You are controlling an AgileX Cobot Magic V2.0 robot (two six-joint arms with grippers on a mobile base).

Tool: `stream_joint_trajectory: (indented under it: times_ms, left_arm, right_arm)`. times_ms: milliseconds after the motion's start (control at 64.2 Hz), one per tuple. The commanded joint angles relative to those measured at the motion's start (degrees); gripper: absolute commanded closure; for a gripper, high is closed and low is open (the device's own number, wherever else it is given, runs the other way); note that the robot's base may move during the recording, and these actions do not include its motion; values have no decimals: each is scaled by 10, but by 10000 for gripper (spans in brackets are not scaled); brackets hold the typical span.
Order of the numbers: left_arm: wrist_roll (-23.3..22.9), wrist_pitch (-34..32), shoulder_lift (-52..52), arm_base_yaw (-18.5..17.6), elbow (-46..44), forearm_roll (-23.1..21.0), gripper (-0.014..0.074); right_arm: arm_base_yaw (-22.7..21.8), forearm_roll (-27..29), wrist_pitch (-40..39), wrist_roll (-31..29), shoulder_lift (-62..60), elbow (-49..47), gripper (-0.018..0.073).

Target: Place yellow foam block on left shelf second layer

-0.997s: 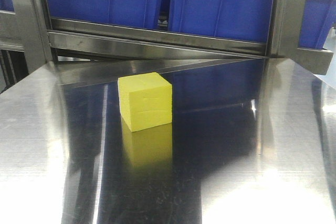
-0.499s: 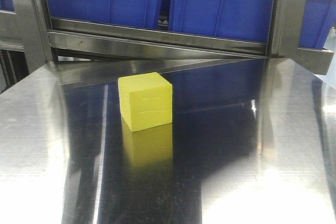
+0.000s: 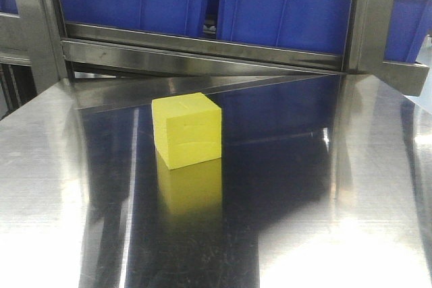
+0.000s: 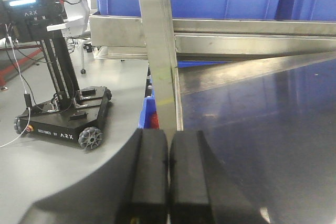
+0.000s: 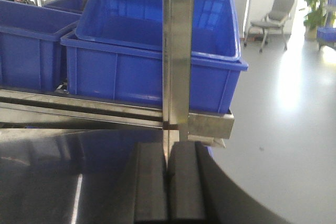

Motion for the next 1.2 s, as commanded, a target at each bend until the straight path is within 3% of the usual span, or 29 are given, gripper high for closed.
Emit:
stream_joint_trajectory:
  times_ms: [0,78,296,452,810,1184]
  left_arm:
    - [-2,-49,-8,-4,15,-2,460]
    - [-2,-49,-8,-4,15,-2,460]
    - [-2,-49,-8,-4,15,-2,460]
    - [-2,-49,-8,-4,15,-2,460]
    - [-2,-49,-8,-4,15,-2,460]
    - [-2,-49,-8,-4,15,-2,460]
  right_arm:
    - [14,-37,-35,52,56,-48,501]
    - [41,-47,-28,63,107,-71,466]
    - [163,-63,18,63,254,-152,97]
    - [248,-71,108,63,374,-241,-53]
    - [388,-77,313,74,652,-526,-66]
    - [441,-122,452,179,882,-763,-66]
